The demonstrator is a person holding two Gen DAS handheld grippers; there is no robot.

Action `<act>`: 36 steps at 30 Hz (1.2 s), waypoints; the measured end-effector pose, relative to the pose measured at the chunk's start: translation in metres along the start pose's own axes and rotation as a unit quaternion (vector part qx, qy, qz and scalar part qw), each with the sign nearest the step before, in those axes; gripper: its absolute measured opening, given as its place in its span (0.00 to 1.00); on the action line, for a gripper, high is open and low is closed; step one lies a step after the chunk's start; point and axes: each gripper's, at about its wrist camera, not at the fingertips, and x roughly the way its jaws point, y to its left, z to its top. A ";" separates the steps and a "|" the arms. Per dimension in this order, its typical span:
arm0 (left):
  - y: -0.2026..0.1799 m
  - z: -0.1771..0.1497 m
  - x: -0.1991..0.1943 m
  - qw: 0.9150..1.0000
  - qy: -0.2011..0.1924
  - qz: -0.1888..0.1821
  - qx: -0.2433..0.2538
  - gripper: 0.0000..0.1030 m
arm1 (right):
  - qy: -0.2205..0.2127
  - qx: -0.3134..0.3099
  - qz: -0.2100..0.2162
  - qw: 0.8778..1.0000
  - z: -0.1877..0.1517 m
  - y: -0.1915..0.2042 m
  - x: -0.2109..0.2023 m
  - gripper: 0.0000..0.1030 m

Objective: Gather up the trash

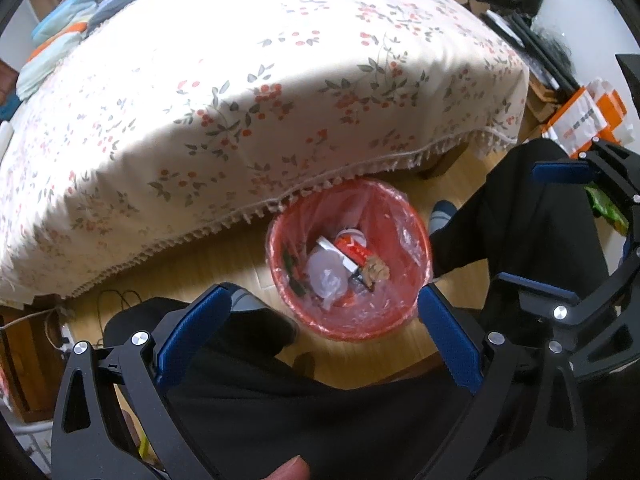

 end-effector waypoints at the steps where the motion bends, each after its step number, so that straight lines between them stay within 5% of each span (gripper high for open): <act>1: 0.000 0.000 0.001 1.000 0.001 0.001 0.000 0.94 | 0.001 0.001 0.001 1.000 -0.001 0.000 0.001 0.95; 16: -0.005 0.000 0.004 1.000 0.009 0.014 0.011 0.94 | 0.005 0.006 0.005 1.000 -0.004 0.002 0.005 0.95; 36: -0.004 0.000 0.007 1.000 0.012 -0.014 -0.001 0.94 | 0.007 0.009 0.006 1.000 -0.006 0.002 0.008 0.95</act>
